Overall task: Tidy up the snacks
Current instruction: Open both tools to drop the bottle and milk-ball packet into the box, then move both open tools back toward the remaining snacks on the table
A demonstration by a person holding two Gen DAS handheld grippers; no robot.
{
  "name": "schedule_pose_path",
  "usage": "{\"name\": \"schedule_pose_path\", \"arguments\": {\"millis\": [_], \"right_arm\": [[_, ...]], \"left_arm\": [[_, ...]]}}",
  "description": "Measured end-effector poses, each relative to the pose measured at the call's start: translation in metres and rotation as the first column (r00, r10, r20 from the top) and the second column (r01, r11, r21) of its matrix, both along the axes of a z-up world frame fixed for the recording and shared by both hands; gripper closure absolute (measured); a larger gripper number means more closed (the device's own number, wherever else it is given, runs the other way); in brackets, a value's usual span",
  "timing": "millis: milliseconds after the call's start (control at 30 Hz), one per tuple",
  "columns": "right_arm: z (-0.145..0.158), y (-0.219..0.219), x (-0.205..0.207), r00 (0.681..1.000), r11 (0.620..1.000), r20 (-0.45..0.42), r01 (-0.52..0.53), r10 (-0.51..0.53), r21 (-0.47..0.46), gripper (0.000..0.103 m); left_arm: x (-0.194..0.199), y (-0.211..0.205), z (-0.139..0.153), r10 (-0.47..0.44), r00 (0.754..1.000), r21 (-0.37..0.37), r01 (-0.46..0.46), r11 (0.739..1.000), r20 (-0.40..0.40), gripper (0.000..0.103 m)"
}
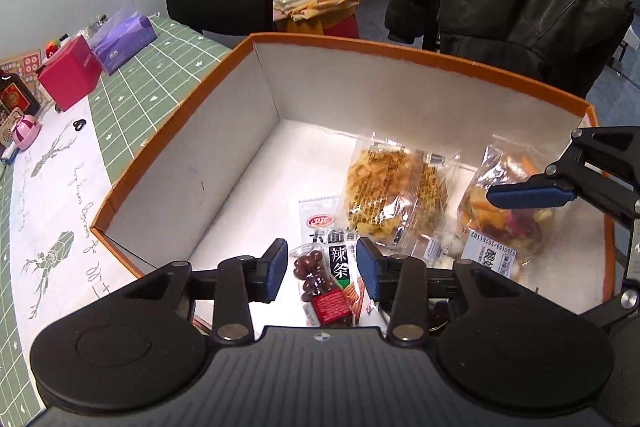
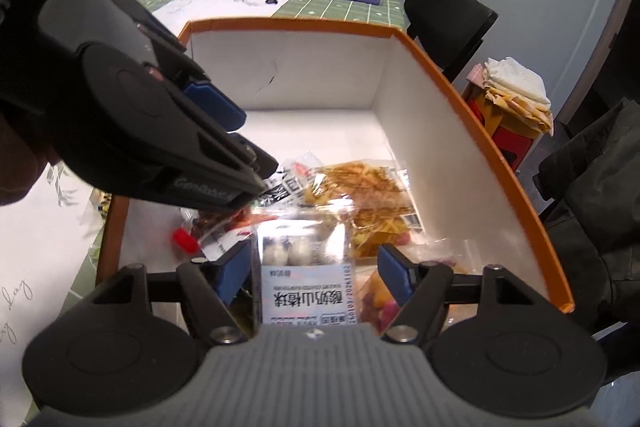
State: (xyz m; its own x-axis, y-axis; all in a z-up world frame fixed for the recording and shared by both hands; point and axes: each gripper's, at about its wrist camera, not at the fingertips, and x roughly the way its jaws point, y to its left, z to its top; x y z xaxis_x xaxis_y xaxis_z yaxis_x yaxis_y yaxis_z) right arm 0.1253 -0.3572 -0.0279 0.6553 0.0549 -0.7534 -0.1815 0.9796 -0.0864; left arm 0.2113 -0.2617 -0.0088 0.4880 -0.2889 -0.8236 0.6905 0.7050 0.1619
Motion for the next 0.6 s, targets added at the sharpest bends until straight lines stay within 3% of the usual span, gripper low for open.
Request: {"name": "schedule_pose_path", "arguments": {"millis": [600], "right_arm": [[0.031,0.010,-0.006,0.998,0.999,0.054,-0.013,0.015,-0.040,0.034]], "left_arm": [[-0.009,0.015,0.035,0.013,0.998,-0.043,-0.011,0.999,0.060,0.056]]}}
